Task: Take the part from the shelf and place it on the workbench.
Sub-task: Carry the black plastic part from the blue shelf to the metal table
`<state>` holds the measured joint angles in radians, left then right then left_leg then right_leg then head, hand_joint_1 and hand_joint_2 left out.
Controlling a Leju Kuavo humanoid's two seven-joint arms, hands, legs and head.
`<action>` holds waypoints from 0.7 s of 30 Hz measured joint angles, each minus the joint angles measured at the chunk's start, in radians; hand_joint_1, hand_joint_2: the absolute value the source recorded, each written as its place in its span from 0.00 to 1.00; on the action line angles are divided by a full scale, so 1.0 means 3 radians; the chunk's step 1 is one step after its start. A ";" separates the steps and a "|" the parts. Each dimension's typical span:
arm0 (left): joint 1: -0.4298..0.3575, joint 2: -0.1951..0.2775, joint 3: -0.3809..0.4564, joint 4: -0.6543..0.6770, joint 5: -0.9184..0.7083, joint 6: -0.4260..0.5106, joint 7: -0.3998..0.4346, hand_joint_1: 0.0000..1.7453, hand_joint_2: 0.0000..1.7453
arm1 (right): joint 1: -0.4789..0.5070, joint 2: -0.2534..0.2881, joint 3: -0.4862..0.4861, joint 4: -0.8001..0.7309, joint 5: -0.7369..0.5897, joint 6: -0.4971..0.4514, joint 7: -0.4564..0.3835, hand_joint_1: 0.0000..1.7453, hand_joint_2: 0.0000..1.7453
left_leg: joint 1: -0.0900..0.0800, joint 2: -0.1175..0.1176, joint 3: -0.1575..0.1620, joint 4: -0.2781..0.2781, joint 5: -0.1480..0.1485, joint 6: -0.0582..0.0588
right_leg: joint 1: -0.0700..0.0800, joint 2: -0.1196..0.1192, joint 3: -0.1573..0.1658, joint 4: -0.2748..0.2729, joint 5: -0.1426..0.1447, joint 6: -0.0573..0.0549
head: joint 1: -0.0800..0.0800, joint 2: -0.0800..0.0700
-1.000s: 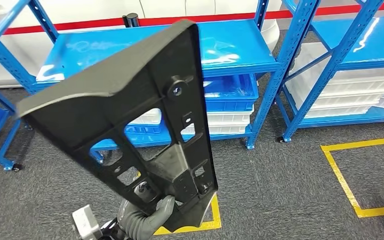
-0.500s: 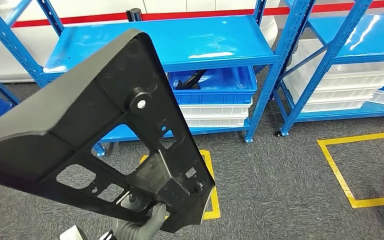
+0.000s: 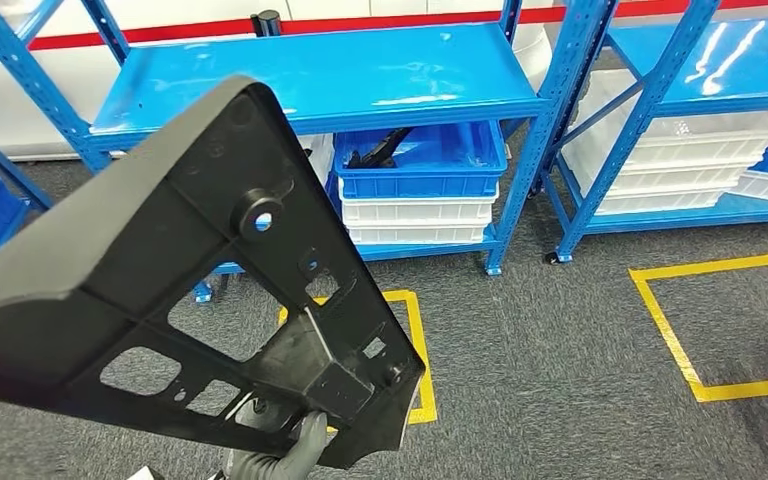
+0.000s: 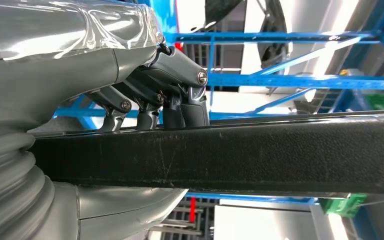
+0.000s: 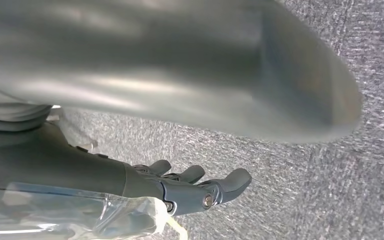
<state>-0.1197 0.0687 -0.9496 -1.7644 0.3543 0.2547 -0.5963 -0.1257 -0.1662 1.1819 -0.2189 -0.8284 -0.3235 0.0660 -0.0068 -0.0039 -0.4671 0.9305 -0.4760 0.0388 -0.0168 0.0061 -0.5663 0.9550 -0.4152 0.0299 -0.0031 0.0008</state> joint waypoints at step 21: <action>-0.0051 -0.0013 0.0032 0.0014 -0.0078 -0.0161 0.0315 1.00 1.00 | 0.0023 0.0210 -0.0010 -0.0012 -0.0190 -0.0013 -0.0196 0.00 0.00 | 0.0006 0.0149 -0.0323 0.0492 -0.0188 -0.0044 | -0.0008 -0.0055 0.0058 0.0031 -0.0088 -0.0046 | 0.0020 0.0000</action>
<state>-0.1350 0.0648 -0.9399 -1.7601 0.3307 0.2065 -0.5017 -0.1188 -0.1032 1.1789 -0.2224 -0.8853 -0.3273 0.0071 -0.0050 0.0409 -0.5640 1.0779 -0.5325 0.0255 -0.0190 -0.0103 -0.5490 0.9643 -0.4416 0.0161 0.0029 0.0008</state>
